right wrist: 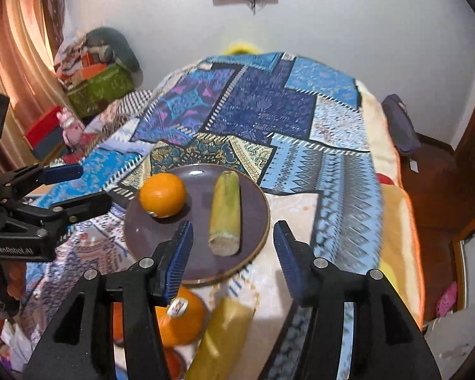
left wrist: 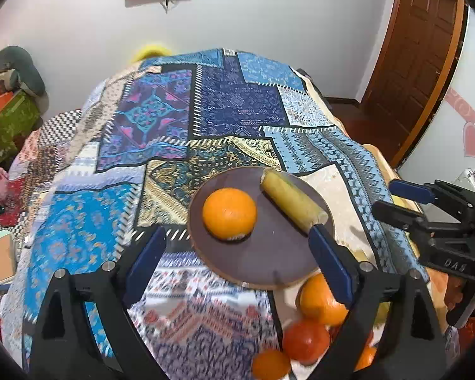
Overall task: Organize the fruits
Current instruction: 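Grasp a small tangerine with the left gripper while the right gripper grasps the second corn cob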
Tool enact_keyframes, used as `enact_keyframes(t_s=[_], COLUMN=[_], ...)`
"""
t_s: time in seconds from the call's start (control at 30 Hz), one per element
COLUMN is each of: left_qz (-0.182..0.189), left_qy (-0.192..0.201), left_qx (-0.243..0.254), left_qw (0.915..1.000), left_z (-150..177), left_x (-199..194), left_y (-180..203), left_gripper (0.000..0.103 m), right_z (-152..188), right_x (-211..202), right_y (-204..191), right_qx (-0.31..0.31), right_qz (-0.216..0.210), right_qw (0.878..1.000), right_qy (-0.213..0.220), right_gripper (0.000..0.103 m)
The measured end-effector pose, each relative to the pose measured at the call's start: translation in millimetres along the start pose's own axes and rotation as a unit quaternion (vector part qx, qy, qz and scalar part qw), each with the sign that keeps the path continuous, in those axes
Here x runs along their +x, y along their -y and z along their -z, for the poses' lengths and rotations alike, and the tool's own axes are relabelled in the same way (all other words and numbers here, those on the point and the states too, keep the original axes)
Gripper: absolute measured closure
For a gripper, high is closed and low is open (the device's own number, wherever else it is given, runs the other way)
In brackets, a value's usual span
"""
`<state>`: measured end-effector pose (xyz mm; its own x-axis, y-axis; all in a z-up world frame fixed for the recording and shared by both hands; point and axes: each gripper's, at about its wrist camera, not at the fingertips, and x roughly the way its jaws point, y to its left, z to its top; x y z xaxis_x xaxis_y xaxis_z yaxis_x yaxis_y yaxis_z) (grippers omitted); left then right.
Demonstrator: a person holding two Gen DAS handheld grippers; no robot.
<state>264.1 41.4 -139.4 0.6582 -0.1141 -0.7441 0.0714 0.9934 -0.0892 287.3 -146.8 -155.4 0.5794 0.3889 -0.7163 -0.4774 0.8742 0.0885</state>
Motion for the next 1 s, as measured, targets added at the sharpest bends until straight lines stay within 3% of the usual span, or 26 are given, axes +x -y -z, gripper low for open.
enact_keyframes(t_s=[0.3, 0.6, 0.77, 1.0], left_qz=[-0.003, 0.013, 0.012, 0.032], left_qy=[-0.013, -0.059, -0.069, -0.084], left_qx=[0.005, -0.028, -0.031, -0.031], left_qw=[0.9999, 0.9978, 0.9971, 0.9955], left_z=[51, 101, 118, 125], left_x=[-31, -18, -11, 0], left_y=[-1, -6, -5, -1], left_gripper=[0.01, 0.01, 0.011, 0.029], right_z=[51, 91, 96, 96], right_x=[-20, -3, 11, 25], right_y=[0, -5, -7, -10], right_qx=[0.032, 0.032, 0.043, 0.05], right_qz=[0.016, 0.017, 0.005, -0.007], right_qw=[0.999, 0.998, 0.998, 0.997], right_qy=[-0.003, -0.046, -0.054, -0.058], right_gripper=[0.046, 0.046, 0.05, 0.057])
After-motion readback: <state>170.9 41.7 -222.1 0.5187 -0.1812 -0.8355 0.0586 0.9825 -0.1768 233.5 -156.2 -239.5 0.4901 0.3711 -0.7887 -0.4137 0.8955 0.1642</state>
